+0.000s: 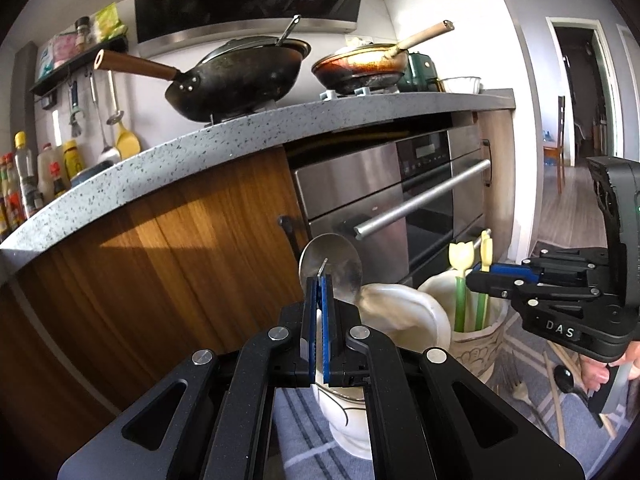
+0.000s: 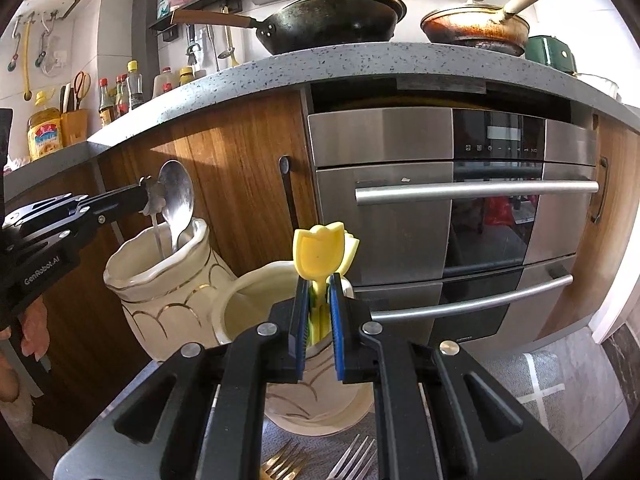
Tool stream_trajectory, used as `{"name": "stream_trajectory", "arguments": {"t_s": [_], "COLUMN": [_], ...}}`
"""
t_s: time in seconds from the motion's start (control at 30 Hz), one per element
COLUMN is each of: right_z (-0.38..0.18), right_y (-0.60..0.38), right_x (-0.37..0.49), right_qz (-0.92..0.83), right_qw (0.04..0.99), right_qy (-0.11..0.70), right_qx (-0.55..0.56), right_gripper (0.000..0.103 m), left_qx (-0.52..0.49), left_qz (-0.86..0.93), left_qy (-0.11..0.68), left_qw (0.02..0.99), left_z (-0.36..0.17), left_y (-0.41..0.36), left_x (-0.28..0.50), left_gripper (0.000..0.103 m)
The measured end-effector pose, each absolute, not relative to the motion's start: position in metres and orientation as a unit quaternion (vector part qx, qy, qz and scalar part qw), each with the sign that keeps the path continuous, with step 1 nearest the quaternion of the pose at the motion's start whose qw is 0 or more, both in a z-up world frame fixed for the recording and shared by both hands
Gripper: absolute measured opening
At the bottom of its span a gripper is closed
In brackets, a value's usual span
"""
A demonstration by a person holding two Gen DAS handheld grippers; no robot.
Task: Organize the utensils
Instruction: 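Open the right tool releasing the yellow spatula while the left tool releases the small spoon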
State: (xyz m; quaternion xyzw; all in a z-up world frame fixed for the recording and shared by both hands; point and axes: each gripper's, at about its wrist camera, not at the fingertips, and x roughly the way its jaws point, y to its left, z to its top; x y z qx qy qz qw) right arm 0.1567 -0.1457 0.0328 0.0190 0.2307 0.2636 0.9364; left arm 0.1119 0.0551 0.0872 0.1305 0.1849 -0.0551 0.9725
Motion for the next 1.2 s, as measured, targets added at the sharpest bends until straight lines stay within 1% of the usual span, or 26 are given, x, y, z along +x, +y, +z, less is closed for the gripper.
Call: {"name": "stream_trajectory", "arguments": {"t_s": [0.17,0.2,0.23,0.3,0.37,0.5,0.53,0.57,0.67,0.7,0.73,0.77,0.8,0.83,0.87,0.9,0.93,0.97,1.03,1.07,1.1,1.2], "right_z": [0.034,0.035,0.035,0.036,0.036,0.035,0.036,0.036,0.04,0.042,0.044,0.046,0.049,0.052,0.057,0.062,0.069,0.074,0.084,0.09,0.094,0.101], "right_y": [-0.147,-0.148,-0.148,-0.151,-0.153,-0.157,-0.158,-0.159,-0.159,-0.16,-0.16,-0.161,-0.164,-0.166,-0.17,-0.175,-0.179,-0.184,-0.192,-0.197,-0.201,-0.209], "right_x": [0.156,0.156,0.156,0.156,0.158,0.162,0.162,0.161,0.16,0.159,0.158,0.158,0.157,0.155,0.152,0.148,0.144,0.14,0.132,0.126,0.121,0.103], "right_qz": [0.262,0.262,0.261,0.256,0.251,0.244,0.243,0.244,0.246,0.247,0.248,0.249,0.252,0.255,0.257,0.259,0.258,0.256,0.254,0.25,0.246,0.234], "right_qw": [0.937,0.937,0.938,0.939,0.94,0.94,0.94,0.94,0.94,0.94,0.939,0.937,0.935,0.934,0.933,0.932,0.933,0.934,0.935,0.937,0.939,0.943], "right_qy": [0.23,0.228,0.228,0.227,0.23,0.234,0.234,0.232,0.232,0.231,0.233,0.237,0.241,0.242,0.242,0.24,0.238,0.237,0.234,0.231,0.229,0.231], "right_qx": [0.02,0.023,0.023,0.029,0.031,0.04,0.042,0.044,0.047,0.049,0.05,0.053,0.061,0.067,0.074,0.078,0.08,0.081,0.081,0.08,0.077,0.053], "right_gripper": [0.012,0.016,0.024,0.031,0.032,0.035,0.036,0.037,0.045,0.05,0.057,0.06,0.065,0.069,0.072,0.077,0.081,0.084,0.094,0.096,0.098,0.098], "left_qx": [0.116,0.113,0.112,0.115,0.117,0.116,0.114,0.111,0.102,0.099,0.098,0.098,0.097,0.093,0.089,0.086,0.084,0.083,0.078,0.076,0.074,0.075], "left_qz": [-0.052,-0.053,-0.054,-0.051,-0.05,-0.048,-0.047,-0.046,-0.048,-0.047,-0.045,-0.042,-0.04,-0.038,-0.039,-0.039,-0.037,-0.038,-0.047,-0.051,-0.052,-0.056], "left_qy": [0.194,0.196,0.198,0.2,0.202,0.203,0.202,0.2,0.2,0.199,0.198,0.193,0.189,0.185,0.182,0.179,0.179,0.182,0.187,0.187,0.186,0.185], "left_qw": [0.973,0.973,0.972,0.972,0.971,0.971,0.972,0.972,0.973,0.974,0.974,0.975,0.976,0.978,0.979,0.979,0.98,0.979,0.978,0.978,0.978,0.978], "left_z": [0.087,0.087,0.087,0.085,0.084,0.084,0.085,0.086,0.089,0.09,0.092,0.094,0.096,0.1,0.103,0.105,0.106,0.108,0.112,0.114,0.116,0.121], "left_y": [0.061,0.062,0.062,0.063,0.062,0.063,0.064,0.065,0.068,0.068,0.069,0.069,0.069,0.07,0.07,0.07,0.07,0.069,0.069,0.069,0.068,0.065], "left_x": [0.116,0.116,0.117,0.118,0.118,0.119,0.119,0.119,0.118,0.117,0.117,0.115,0.113,0.11,0.106,0.103,0.1,0.096,0.089,0.085,0.081,0.066], "left_gripper": [0.003,0.003,0.004,0.006,0.011,0.014,0.019,0.021,0.022,0.023,0.028,0.038,0.044,0.055,0.062,0.064,0.07,0.07,0.071,0.077,0.08,0.081]}}
